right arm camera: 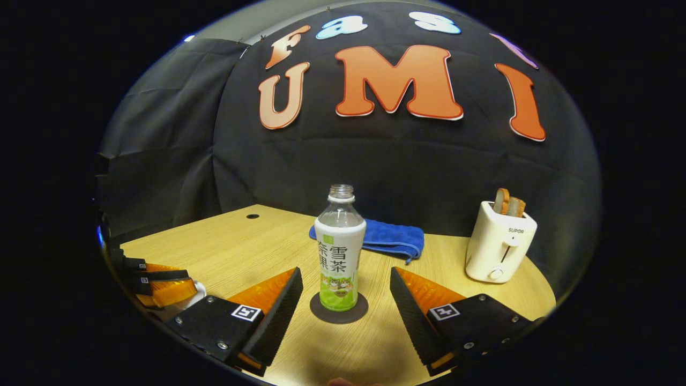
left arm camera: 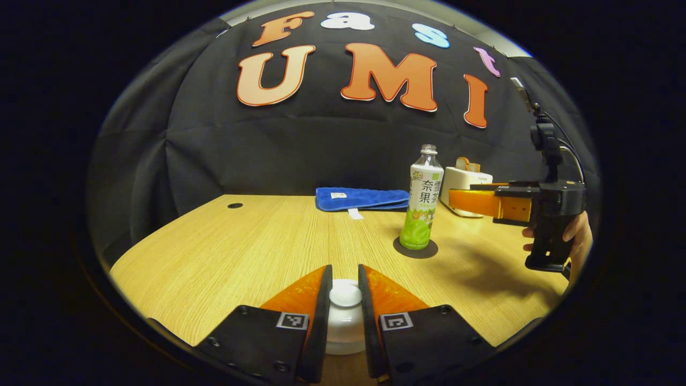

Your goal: Open the teacup lid with one hand, grasp the water bottle and pour water into the teacup with the other hand; after pouring, place the water bottle on the coaster and then close the teacup lid.

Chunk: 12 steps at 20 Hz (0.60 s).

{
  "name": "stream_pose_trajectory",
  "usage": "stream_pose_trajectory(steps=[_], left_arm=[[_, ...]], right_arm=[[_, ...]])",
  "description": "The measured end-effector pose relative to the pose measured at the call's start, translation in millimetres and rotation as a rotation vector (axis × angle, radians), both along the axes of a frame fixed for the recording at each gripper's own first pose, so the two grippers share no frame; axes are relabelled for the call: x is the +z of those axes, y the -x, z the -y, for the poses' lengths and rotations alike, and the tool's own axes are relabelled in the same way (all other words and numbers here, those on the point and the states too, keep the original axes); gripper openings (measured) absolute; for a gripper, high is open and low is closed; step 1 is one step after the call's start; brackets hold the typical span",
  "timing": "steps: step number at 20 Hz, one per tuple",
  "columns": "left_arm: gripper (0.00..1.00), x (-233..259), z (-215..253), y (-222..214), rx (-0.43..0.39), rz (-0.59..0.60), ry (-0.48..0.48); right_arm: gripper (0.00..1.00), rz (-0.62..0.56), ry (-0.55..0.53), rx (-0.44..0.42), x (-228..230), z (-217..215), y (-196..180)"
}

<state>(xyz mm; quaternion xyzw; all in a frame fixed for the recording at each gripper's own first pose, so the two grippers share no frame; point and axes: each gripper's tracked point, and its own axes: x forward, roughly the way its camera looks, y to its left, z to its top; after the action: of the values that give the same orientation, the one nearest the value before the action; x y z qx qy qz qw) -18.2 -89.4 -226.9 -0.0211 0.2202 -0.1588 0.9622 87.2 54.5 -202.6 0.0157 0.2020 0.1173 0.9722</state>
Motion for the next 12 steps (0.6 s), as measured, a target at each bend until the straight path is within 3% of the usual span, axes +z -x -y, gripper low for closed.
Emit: stream_pose_trajectory(steps=[3, 6, 7, 10, 12], left_arm=[[0.6, 15.4, -12.2, -4.8, 0.043, 0.055, -0.009], [0.76, 37.2, -26.7, -14.0, 0.106, 0.128, 0.007], [0.87, 45.1, -30.0, -17.5, 0.122, 0.145, 0.008], [0.95, 71.1, -35.4, -25.7, 0.156, 0.199, 0.013], [0.95, 95.3, -37.0, -30.9, 0.175, 0.246, 0.026]], right_arm=[[0.98, 0.004, -0.025, -0.028, 5.8, 6.8, 11.5], [0.98, 0.041, 0.032, -0.066, 11.3, 16.9, 24.9], [0.98, 0.053, 0.04, -0.07, 14.2, 16.1, 30.5], [0.98, 0.086, 0.046, -0.083, 28.8, 13.8, 44.0], [0.98, 0.115, 0.064, -0.085, 39.4, 14.4, 50.4]])
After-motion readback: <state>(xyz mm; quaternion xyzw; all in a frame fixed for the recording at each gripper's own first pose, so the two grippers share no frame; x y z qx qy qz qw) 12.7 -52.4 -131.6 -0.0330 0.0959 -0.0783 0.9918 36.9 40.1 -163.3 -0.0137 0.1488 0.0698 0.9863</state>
